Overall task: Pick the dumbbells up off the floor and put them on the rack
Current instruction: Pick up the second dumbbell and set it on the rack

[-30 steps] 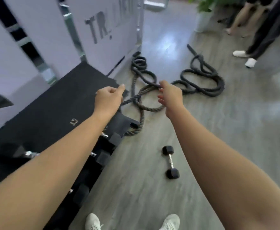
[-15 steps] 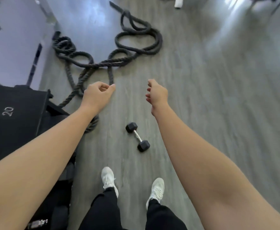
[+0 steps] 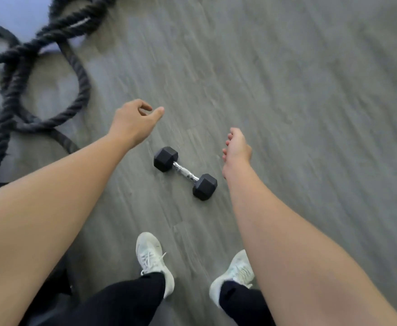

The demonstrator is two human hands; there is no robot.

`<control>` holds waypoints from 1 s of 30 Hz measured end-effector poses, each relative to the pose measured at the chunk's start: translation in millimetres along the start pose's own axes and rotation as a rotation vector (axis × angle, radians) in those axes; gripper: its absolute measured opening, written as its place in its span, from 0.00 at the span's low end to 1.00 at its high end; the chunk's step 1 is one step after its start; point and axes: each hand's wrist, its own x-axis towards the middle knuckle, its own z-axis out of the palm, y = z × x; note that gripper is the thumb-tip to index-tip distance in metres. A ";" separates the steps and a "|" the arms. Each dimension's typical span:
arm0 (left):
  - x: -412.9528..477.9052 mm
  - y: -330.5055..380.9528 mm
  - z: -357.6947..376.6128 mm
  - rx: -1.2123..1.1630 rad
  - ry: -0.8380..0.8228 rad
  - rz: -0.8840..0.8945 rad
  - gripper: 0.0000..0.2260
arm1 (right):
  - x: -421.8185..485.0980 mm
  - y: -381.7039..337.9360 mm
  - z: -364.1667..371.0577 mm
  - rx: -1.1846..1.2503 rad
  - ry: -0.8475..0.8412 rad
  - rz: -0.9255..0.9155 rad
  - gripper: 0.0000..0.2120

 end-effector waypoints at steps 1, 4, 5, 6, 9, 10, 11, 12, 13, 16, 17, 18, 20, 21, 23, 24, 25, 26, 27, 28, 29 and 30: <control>20.9 -21.0 29.1 0.005 -0.018 -0.009 0.22 | 31.6 24.2 3.7 0.006 0.021 0.014 0.09; 77.0 -79.9 110.9 0.033 -0.059 -0.039 0.27 | 114.2 93.3 12.2 0.027 0.060 0.048 0.11; 91.1 -97.8 134.2 0.050 -0.065 -0.038 0.29 | 136.8 115.4 12.7 0.032 0.070 0.058 0.10; 103.9 -114.8 154.8 0.071 -0.062 -0.032 0.30 | 157.1 135.4 13.4 0.034 0.077 0.070 0.09; 136.2 -156.6 204.9 0.108 -0.051 -0.043 0.35 | 208.7 189.9 15.4 0.023 0.140 0.080 0.13; 144.5 -168.2 216.9 0.112 -0.046 -0.057 0.36 | 221.5 205.3 17.2 0.021 0.160 0.086 0.14; 152.2 -178.7 227.4 0.116 -0.047 -0.070 0.38 | 231.4 218.5 19.5 0.031 0.180 0.091 0.14; 157.9 -187.5 235.8 0.120 -0.056 -0.085 0.39 | 239.2 230.1 21.1 0.038 0.204 0.093 0.14; 163.4 -194.7 243.1 0.120 -0.065 -0.099 0.40 | 244.8 238.0 22.3 0.035 0.231 0.092 0.12; 174.4 -208.8 257.2 0.112 -0.093 -0.169 0.42 | 254.8 247.9 22.6 0.022 0.295 0.094 0.11; 176.7 -210.7 259.6 0.115 -0.096 -0.197 0.43 | 256.7 248.8 21.5 0.022 0.312 0.110 0.11; 178.6 -211.2 260.2 0.126 -0.101 -0.232 0.44 | 256.4 249.6 20.6 0.022 0.319 0.137 0.10; 176.8 -204.9 256.7 0.111 -0.152 -0.330 0.43 | 252.9 251.0 19.8 0.029 0.308 0.209 0.09; 175.2 -200.7 253.3 0.070 -0.216 -0.387 0.39 | 250.2 251.7 20.4 0.034 0.288 0.247 0.09; 174.3 -196.8 250.8 0.016 -0.398 -0.488 0.31 | 245.6 253.4 21.5 0.025 0.226 0.317 0.13; 175.6 -196.5 250.3 0.042 -0.478 -0.499 0.29 | 243.7 253.1 22.3 0.005 0.192 0.343 0.14; 177.5 -196.2 250.6 0.081 -0.531 -0.490 0.30 | 242.7 252.6 22.4 -0.013 0.164 0.363 0.14; 179.0 -195.8 251.0 0.112 -0.556 -0.481 0.29 | 242.9 252.5 22.5 -0.015 0.146 0.377 0.15; 180.7 -196.2 251.3 0.124 -0.565 -0.474 0.28 | 243.8 252.8 22.8 -0.004 0.140 0.386 0.15; 180.7 -196.4 250.4 0.126 -0.566 -0.467 0.27 | 243.8 253.7 23.2 0.012 0.143 0.390 0.16; 179.4 -196.9 249.9 0.129 -0.568 -0.466 0.26 | 243.1 254.5 23.2 0.020 0.147 0.389 0.17; 176.0 -197.8 248.1 0.135 -0.572 -0.471 0.26 | 241.6 255.3 22.7 0.024 0.149 0.387 0.17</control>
